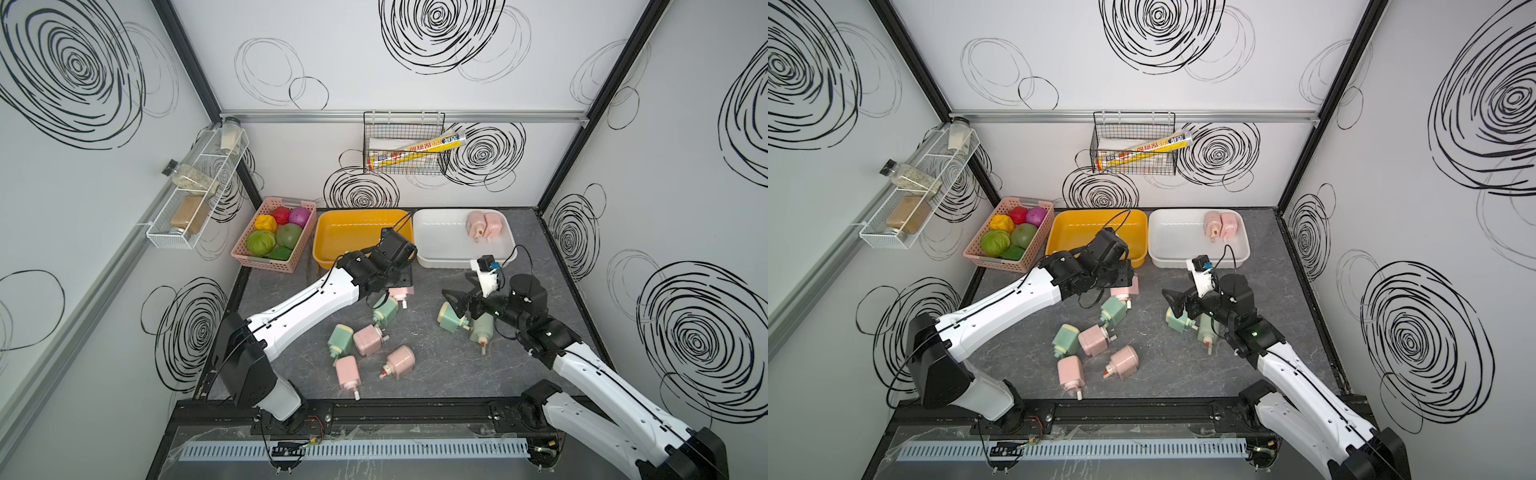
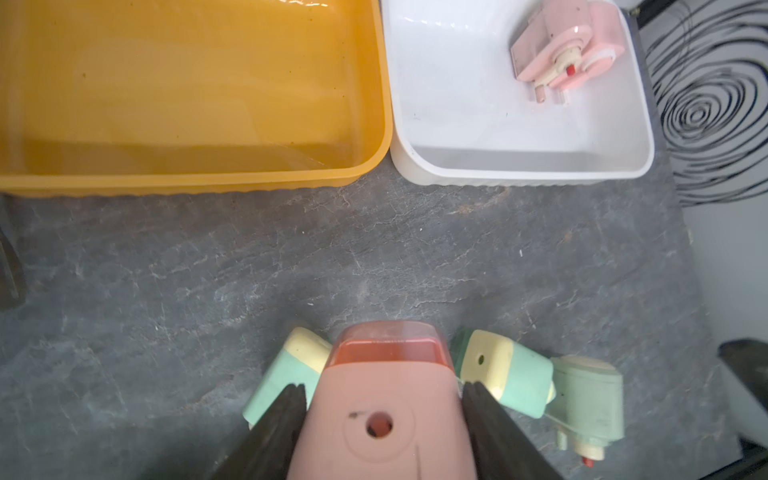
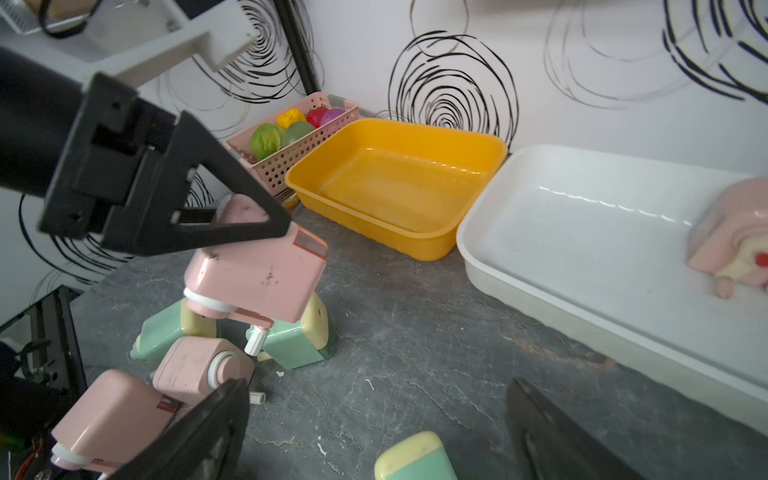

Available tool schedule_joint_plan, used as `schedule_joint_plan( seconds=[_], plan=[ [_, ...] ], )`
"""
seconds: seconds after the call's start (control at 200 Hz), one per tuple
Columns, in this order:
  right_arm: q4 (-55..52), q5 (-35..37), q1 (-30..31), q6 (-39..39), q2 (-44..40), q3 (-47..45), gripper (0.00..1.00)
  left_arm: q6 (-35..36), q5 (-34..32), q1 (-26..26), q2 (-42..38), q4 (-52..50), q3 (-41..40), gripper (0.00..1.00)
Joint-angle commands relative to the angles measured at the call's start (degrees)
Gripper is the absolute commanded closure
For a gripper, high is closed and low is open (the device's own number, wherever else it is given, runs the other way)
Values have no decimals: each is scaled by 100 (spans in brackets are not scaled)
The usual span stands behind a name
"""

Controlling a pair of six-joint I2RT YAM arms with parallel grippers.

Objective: Place the pencil sharpeners by color into the storage box
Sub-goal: Pick up the pencil sharpener from the center of the board.

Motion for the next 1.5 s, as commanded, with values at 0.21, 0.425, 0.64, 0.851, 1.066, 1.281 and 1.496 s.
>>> schedule_joint_plan(
  seconds=[0.21, 0.425, 0.64, 0.851, 1.066, 1.281, 1.496],
  plan=[
    [774, 176, 701, -2318, 567, 206, 4, -2663, 471, 532, 453, -1241, 1187, 100],
    [1129, 299, 985, -3271, 855, 142, 4, -3463, 953, 982, 422, -1354, 957, 100],
    [1355, 461, 1140, -3764, 1425, 471, 4, -4185, 323, 808, 351, -1489, 1161, 100],
    [1423, 782, 1447, -4097, 2049, 954, 6, -4623, 212, 797, 341, -1720, 1281, 100],
    [1723, 1039, 1608, -4167, 2470, 1281, 9, -5073, 183, 824, 145, -1658, 1120, 100],
    [1706, 584, 1617, -4260, 2719, 1581, 13, -5330, 252, 815, -57, -1444, 829, 100],
    [1300, 294, 1617, -4562, 2968, 1880, 19, -5365, 428, 832, -61, -1268, 750, 100]
  ],
)
